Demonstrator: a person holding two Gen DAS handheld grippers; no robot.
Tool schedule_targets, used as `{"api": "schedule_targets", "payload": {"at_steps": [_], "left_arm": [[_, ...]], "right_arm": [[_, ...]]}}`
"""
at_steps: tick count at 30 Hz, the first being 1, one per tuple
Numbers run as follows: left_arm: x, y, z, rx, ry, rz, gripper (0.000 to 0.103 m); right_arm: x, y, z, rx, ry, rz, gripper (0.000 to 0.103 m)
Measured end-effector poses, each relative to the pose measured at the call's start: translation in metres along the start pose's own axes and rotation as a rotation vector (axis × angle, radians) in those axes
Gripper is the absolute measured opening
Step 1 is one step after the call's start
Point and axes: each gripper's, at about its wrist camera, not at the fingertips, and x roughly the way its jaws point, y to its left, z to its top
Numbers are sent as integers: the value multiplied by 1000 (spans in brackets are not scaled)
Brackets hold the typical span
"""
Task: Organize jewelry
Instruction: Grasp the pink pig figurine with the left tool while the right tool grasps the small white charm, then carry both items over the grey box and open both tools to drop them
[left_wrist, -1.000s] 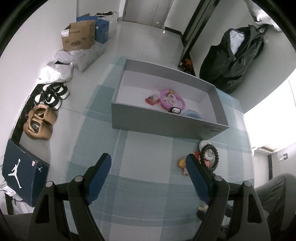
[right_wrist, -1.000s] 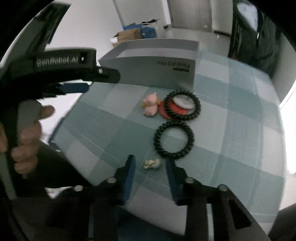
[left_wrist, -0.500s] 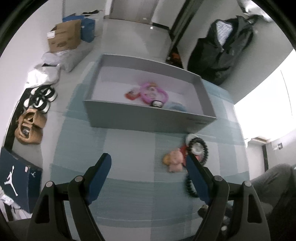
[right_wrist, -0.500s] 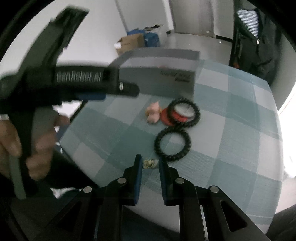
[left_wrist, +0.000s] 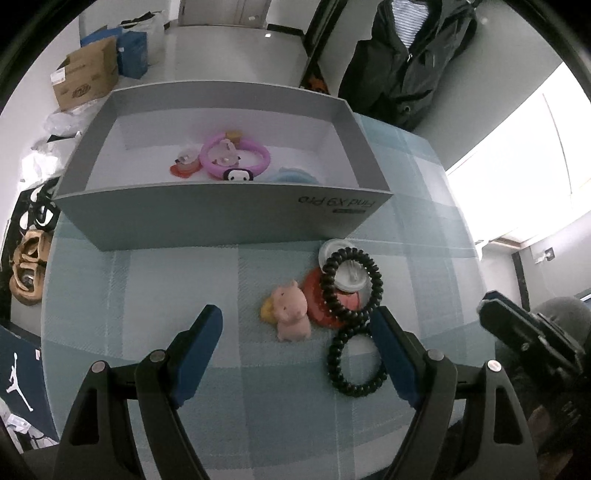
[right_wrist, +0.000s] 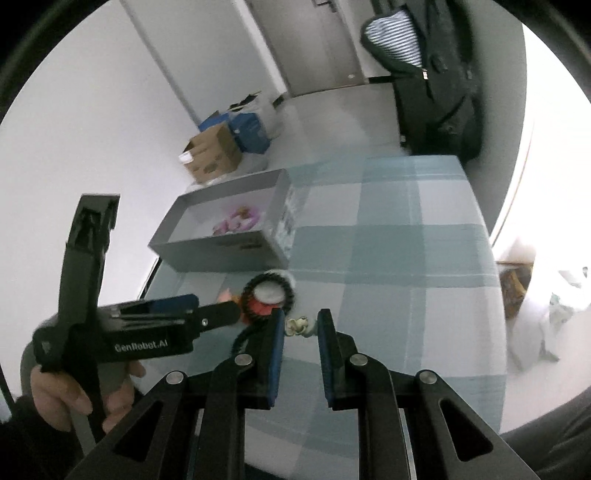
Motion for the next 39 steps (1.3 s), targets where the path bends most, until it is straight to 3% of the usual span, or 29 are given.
{"api": "schedule_targets", "payload": {"at_steps": [9,10,15,17,27,39], "left_arm": [[7,0,1,6,16,-11,51],[7,1,1,1,17,-17,44],[7,7,2,-31,19,-42,33],[7,7,1,-33,23,-46,22],[0,8,3,-26,12,-34,22],[-53,17,11,-75,-145,-128,22]], "right_arm": [[0,-5,-1,21,-5,17,17],[0,-6,0,23,-6,18,17],[0,-4,2,23,-7,29,17],[2,-4,2,23,-5,29,17],[10,4,2,12,8,35,17],[16,10,16,47,15,141,17]]}}
